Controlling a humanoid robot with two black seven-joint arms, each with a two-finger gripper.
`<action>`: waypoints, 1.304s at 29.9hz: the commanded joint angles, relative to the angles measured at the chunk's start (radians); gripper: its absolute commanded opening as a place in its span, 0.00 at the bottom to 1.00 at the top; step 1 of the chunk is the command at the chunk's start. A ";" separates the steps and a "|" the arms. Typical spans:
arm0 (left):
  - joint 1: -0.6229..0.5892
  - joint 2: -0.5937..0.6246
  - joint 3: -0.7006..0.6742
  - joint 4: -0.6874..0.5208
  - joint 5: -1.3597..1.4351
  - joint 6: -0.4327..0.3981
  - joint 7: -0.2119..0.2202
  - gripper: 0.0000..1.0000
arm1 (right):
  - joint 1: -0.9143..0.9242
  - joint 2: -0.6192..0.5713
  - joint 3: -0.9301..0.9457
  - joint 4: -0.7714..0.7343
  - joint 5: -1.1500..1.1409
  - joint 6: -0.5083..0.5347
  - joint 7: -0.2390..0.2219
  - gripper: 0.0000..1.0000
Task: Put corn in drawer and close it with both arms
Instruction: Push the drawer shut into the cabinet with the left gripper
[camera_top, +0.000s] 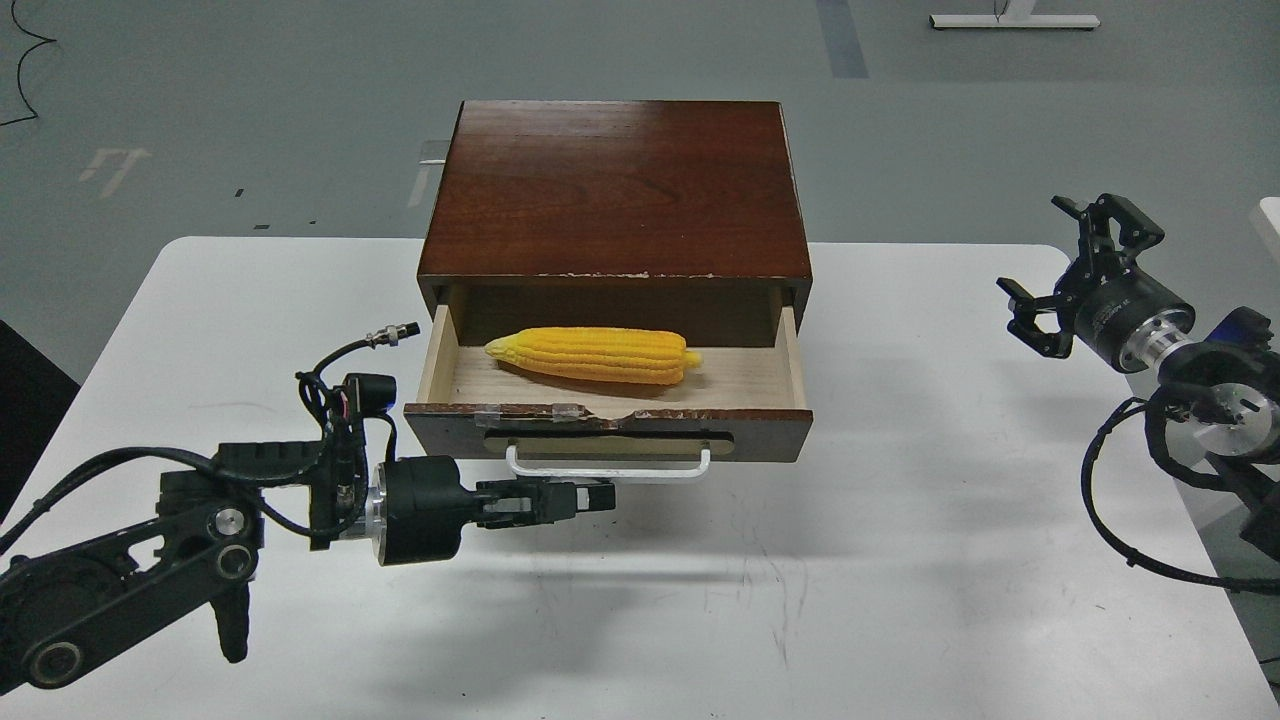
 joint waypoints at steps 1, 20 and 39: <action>-0.032 -0.022 0.003 0.036 0.000 0.000 -0.001 0.00 | 0.000 -0.003 -0.007 0.000 0.000 0.000 0.000 1.00; -0.190 -0.156 0.018 0.260 -0.005 0.000 -0.001 0.05 | 0.000 -0.006 -0.020 0.001 -0.025 0.002 0.000 1.00; -0.250 -0.249 0.022 0.417 -0.005 0.000 -0.007 0.07 | -0.011 -0.017 -0.021 0.000 -0.027 0.002 0.000 1.00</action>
